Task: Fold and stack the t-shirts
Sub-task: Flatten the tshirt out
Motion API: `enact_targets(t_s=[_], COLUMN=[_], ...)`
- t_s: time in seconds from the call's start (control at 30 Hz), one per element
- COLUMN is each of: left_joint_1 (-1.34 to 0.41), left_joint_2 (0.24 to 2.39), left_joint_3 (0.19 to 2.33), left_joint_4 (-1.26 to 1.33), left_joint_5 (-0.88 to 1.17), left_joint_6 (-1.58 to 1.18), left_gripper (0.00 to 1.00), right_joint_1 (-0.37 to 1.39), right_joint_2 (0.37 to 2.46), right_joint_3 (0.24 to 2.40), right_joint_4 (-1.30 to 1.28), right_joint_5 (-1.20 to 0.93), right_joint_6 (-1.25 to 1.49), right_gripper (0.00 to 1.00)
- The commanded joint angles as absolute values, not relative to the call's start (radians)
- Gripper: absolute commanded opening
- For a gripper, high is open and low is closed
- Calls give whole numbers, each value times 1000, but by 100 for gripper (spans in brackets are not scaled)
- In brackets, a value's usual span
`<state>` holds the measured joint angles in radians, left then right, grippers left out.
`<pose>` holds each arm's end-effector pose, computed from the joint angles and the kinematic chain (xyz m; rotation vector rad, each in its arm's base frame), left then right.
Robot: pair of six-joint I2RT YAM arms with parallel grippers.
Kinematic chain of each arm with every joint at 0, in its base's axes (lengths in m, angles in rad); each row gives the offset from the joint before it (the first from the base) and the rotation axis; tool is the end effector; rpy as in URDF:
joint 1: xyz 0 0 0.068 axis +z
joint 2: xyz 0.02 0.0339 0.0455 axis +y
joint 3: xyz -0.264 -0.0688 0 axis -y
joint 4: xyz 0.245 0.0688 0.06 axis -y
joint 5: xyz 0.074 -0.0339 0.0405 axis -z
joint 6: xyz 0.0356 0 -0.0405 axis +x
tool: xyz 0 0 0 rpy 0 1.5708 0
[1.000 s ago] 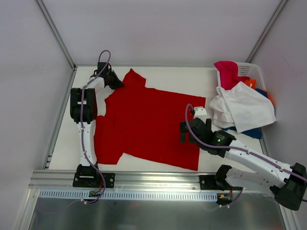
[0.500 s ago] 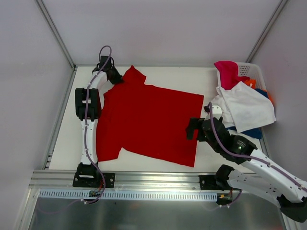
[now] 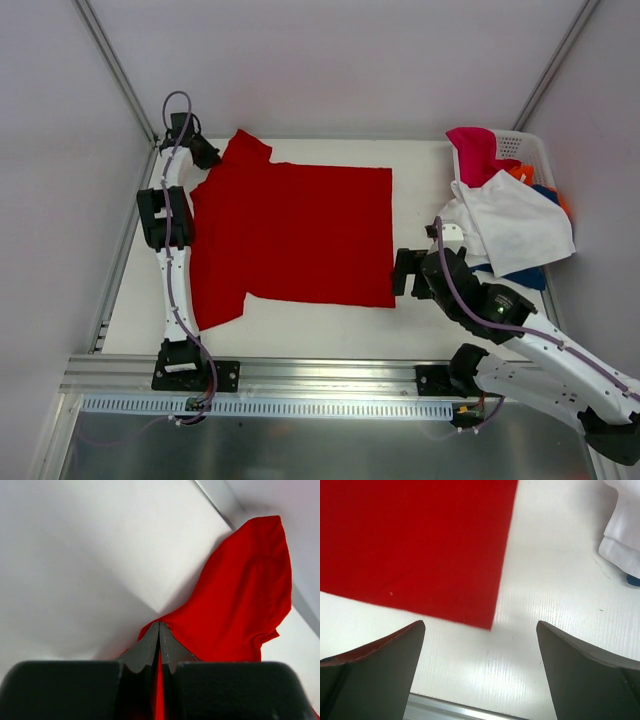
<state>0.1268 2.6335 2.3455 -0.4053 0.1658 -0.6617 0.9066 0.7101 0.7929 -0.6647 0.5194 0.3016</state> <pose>0.5826 0.0683 0.1601 -0.7988 2.1529 -0.4684 0.1043 0.1046 0.3080 -0.3307 2.0465 0.1797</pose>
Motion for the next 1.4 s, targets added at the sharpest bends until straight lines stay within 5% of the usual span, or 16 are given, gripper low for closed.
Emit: enact_targets(t_s=[0.0,0.13,0.17,0.2,0.4,0.57,0.83,1.1,1.37], left_joint_1=[173,199,201,201,181,152,75,8,8], left_joint_2=[2674,2669,2668,2654,2379,2070,1608,1054,681], left_joint_3=[2410,2402,2404,2407,2180,1975,1483,897,583], left_joint_4=[-408,-382,-358,-347,-80,32,-87,-279,-467], left_joint_5=[147,141,170,187,255,304,95,-187,-319], left_joint_6=[-670,-681,-689,-695,-693,-677,-681,-615,-797], left_gripper=[0,4,14,36,84,86,84,83,79], right_joint_1=[900,897,897,897,897,897,870,501,322], right_joint_2=[718,732,736,739,756,758,897,1017,1124], right_joint_3=[766,752,749,747,698,629,758,746,747], right_joint_4=[-686,-686,-686,-686,-667,-606,-563,-338,-203], right_joint_5=[532,522,517,514,489,489,519,16,-282], right_joint_6=[311,318,321,322,347,348,250,187,264], right_gripper=[99,99,99,99,99,99,99,100,100])
